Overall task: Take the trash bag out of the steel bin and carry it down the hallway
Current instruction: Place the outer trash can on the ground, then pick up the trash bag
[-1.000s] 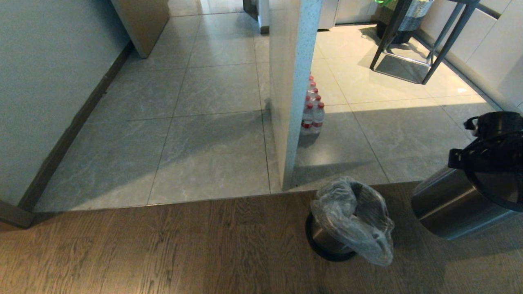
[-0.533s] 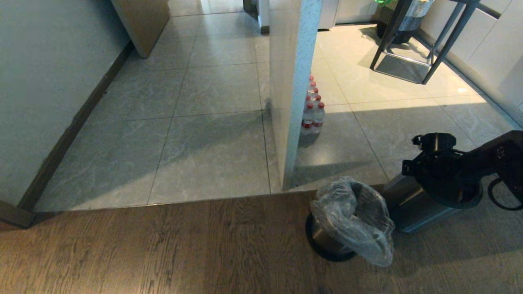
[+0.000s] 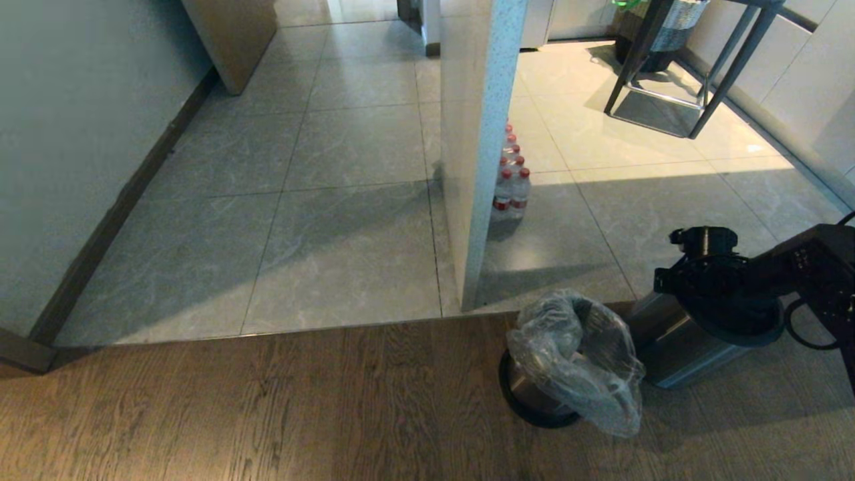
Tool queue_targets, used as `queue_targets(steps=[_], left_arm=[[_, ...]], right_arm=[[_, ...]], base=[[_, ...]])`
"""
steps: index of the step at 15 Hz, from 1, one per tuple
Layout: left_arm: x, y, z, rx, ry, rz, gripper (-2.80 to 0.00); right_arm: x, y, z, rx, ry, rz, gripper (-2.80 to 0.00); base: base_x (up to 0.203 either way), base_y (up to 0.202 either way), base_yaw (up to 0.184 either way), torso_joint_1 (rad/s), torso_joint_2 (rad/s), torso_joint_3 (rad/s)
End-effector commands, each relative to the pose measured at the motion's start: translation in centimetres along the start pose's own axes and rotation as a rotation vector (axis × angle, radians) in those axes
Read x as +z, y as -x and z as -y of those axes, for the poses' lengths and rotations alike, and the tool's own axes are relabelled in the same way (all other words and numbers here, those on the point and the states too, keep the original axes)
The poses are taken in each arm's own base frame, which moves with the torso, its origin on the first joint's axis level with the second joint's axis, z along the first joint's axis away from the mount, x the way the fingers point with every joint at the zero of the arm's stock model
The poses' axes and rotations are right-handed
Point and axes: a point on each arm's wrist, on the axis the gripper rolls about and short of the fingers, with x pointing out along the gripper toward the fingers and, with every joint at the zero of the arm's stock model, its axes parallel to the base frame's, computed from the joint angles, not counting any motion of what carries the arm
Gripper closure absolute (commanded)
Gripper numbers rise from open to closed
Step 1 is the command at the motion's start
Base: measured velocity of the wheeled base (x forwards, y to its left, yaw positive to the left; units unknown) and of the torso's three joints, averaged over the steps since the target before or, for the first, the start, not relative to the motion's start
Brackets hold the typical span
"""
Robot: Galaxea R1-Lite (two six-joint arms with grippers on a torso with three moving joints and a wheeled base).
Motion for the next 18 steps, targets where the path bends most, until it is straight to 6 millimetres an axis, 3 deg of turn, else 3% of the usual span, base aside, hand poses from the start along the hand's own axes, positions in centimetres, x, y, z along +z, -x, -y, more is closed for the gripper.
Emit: queue_targets(steps=[1,3,5,8,9,13,15,18], left_arm=[[0.0,0.0,0.0,0.0,0.0,0.0,0.0],[0.0,0.0,0.0,0.0,0.0,0.0,0.0],[0.0,0.0,0.0,0.0,0.0,0.0,0.0],[0.0,0.0,0.0,0.0,0.0,0.001,0.0],[0.0,0.0,0.0,0.0,0.0,0.001,0.0],[0.0,0.0,0.0,0.0,0.0,0.0,0.0],[0.0,0.0,0.0,0.0,0.0,0.0,0.0],[0.0,0.0,0.0,0.0,0.0,0.0,0.0]], right_arm=[[0.5,0.4,0.6,0.002,-0.009,0.012,-2.8],[1.0,0.9,0.7,-0.01,-0.012,0.027,-2.8],[2.8,2.7,1.1,-0.024,-0.028,0.065,-2.8],[7.2,8.9,1.4,-0.005,-0.089,0.166,-2.8],[8.0,11.4,1.2,0.013,-0.092,0.184,0.0],[7.4,22.1,-0.9,0.14,-0.017,0.159,0.0],[4.6,26.8,-1.6,0.182,0.071,0.002,0.0],[-0.1,31.0,-4.0,0.264,0.263,-0.277,0.0]], base=[[0.0,0.0,0.0,0.0,0.0,0.0],[0.0,0.0,0.0,0.0,0.0,0.0],[0.0,0.0,0.0,0.0,0.0,0.0],[0.0,0.0,0.0,0.0,0.0,0.0],[0.0,0.0,0.0,0.0,0.0,0.0],[0.0,0.0,0.0,0.0,0.0,0.0],[0.0,0.0,0.0,0.0,0.0,0.0],[0.0,0.0,0.0,0.0,0.0,0.0]])
